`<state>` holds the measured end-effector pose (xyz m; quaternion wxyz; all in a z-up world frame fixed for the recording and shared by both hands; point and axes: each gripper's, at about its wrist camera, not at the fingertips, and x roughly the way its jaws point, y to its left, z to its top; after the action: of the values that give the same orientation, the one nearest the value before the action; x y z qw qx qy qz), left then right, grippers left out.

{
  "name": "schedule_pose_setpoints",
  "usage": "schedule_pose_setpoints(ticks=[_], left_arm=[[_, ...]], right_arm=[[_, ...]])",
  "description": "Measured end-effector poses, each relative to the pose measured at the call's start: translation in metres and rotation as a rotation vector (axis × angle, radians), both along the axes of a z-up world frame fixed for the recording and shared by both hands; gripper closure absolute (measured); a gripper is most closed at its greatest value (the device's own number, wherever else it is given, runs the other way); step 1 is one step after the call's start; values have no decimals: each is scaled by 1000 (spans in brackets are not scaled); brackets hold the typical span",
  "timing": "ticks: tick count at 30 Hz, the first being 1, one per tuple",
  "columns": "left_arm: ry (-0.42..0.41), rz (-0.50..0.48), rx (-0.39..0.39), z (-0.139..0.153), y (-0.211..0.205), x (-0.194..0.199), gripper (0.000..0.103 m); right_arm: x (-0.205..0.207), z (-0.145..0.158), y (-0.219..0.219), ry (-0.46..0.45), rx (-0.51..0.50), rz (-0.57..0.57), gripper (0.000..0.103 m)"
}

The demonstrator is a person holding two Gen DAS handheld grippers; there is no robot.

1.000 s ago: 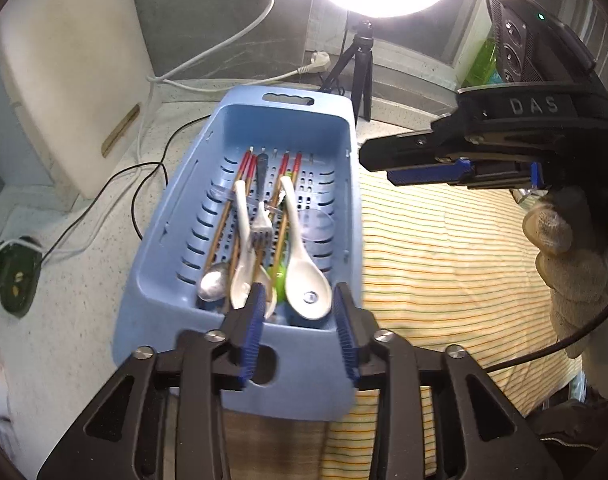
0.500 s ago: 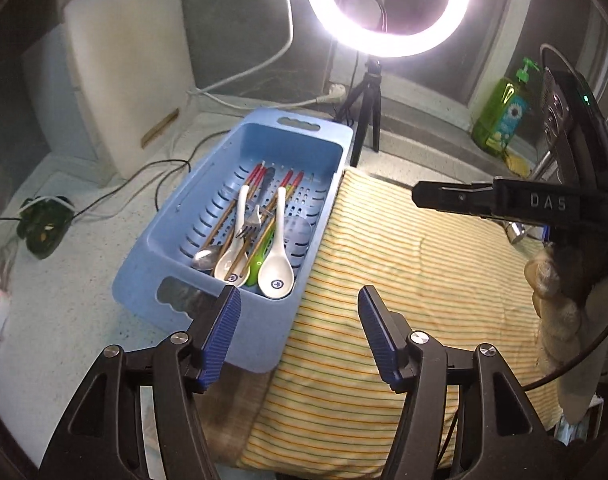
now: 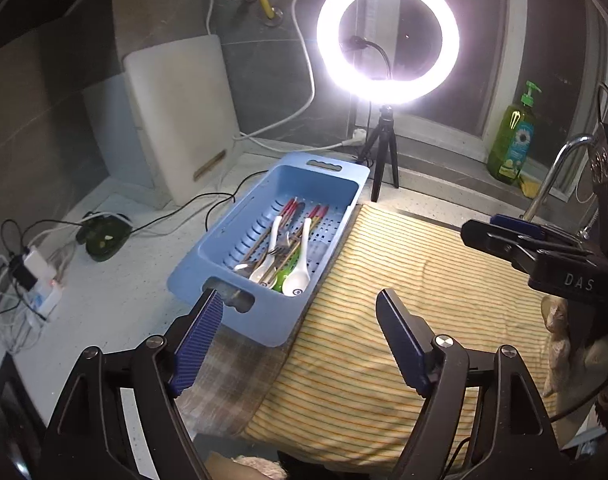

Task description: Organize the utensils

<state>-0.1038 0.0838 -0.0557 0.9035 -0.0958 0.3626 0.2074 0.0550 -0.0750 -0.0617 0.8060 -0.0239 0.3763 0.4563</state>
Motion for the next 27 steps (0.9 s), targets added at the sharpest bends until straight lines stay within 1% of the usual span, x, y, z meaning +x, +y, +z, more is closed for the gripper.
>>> schedule_pose_setpoints(ticks=[3,7,12,19,21,27], left_arm=[[-9,15,-10,3,-4,-7,24],[-15,20,-6,6,-11,-11,24],[-19,23,-4,9,-15,-15,24],[-27,26,3,14,-20,-17,24],[-30,29,3,15,-21,-19,24],[-31,34,7,17,-24,-21,24]], right_arm=[[-3,4,-10,-5,-9,-32,19],[-8,5,-20,-21,-32,-63,19],[-19,9,-25,-96,-69,-59,19],[-28,19,-26,-135,-53,-39,19],[-28,21,-26,-136,-48,-34,19],[-26,19,-30,-103,-36,-42,19]])
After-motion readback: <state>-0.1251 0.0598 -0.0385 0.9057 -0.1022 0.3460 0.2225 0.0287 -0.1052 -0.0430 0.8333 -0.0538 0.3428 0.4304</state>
